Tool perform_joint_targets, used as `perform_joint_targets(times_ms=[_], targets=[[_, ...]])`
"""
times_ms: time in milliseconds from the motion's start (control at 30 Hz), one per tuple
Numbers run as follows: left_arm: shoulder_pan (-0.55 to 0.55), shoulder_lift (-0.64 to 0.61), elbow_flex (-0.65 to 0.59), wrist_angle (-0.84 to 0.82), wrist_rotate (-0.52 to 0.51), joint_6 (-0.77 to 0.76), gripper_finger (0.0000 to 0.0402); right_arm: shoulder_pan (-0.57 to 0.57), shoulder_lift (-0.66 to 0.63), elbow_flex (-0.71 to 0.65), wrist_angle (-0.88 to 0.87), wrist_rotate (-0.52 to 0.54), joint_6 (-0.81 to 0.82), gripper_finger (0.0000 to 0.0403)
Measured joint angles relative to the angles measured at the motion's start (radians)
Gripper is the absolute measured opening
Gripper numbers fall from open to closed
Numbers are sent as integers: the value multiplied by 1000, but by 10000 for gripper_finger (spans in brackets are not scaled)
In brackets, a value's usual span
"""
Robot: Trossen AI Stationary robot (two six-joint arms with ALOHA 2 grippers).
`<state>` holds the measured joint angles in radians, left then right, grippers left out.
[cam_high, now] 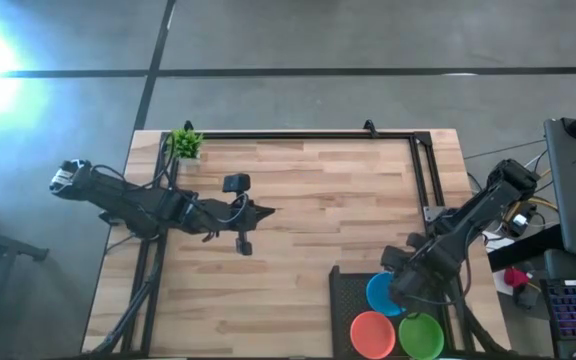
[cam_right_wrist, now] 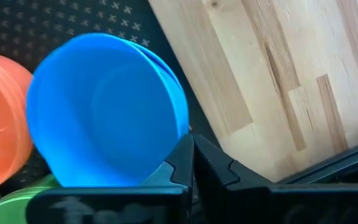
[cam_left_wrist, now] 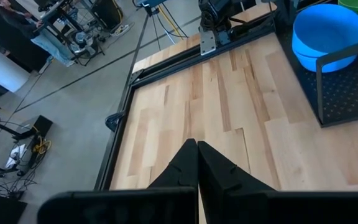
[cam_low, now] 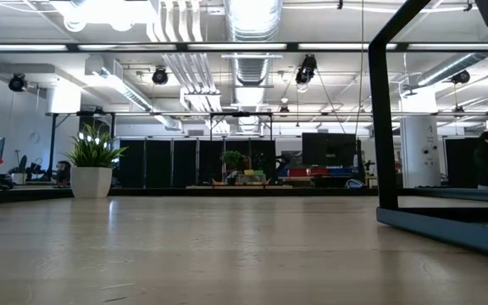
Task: Pick & Place Mini bowls
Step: Stack the blue bowl on the blue bowl on the shelf
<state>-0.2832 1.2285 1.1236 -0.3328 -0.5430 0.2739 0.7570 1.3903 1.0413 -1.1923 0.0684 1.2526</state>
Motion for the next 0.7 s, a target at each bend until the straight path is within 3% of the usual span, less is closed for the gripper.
perform_joint_targets(times_ms=[400, 700], targets=[[2, 0, 0, -1, 0, 8, 0, 0, -7, 10, 0, -24, 3, 8], [6, 0, 0, -5, 0, 8, 0, 0, -7, 33, 8, 14, 2, 8]])
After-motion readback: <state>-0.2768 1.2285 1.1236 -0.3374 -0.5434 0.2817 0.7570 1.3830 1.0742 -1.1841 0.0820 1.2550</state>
